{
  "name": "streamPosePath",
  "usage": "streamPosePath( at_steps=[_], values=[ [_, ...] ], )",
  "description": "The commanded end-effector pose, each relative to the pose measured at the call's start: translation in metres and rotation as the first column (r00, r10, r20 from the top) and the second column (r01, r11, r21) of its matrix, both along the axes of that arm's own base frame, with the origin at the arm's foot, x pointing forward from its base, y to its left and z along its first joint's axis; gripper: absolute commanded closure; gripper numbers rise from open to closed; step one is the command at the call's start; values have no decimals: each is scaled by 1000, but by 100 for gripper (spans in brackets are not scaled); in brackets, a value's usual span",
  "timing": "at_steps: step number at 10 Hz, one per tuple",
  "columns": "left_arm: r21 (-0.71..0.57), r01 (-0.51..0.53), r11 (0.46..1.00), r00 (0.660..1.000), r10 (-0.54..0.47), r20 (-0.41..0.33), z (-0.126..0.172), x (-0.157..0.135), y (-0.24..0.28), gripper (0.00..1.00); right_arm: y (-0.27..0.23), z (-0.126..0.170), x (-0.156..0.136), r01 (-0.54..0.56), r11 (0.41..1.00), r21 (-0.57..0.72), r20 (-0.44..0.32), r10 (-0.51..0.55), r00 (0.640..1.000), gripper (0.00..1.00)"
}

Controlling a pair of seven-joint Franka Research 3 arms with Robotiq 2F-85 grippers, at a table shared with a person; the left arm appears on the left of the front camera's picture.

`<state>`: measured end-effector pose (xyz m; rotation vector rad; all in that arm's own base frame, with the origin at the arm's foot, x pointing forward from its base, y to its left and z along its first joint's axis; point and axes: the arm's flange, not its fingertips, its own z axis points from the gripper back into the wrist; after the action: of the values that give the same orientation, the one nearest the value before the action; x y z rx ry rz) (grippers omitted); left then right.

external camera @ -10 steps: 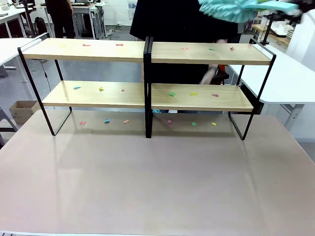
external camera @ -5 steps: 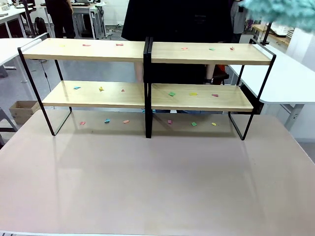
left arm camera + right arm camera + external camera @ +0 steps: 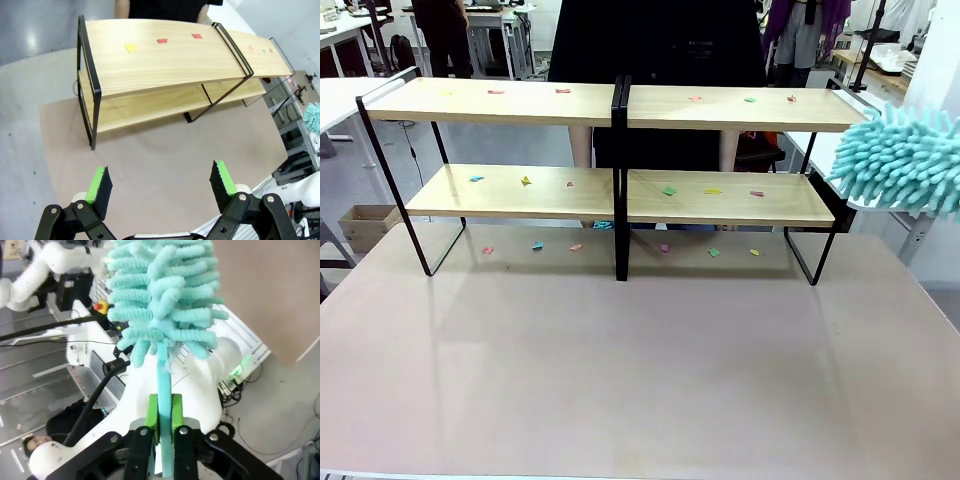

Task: Clean the shelves.
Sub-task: Pick up the Duster when the human hands it over, then clean a randomly selected level of the Shelf with the Duster.

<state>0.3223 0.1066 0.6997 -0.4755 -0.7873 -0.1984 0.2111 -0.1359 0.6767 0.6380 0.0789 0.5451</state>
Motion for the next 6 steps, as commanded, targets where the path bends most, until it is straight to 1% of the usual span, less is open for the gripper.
streamPosePath(
  at_steps=[1,6],
  values=[
    [-1,2,1000,1000,-2,-1,-1,-1,0,0,-1,20,-12,-1,999,34,29,0,1000,100],
    [-1,2,1000,1000,-2,-1,-1,-1,0,0,-1,20,-12,-1,999,34,29,0,1000,100]
  ],
)
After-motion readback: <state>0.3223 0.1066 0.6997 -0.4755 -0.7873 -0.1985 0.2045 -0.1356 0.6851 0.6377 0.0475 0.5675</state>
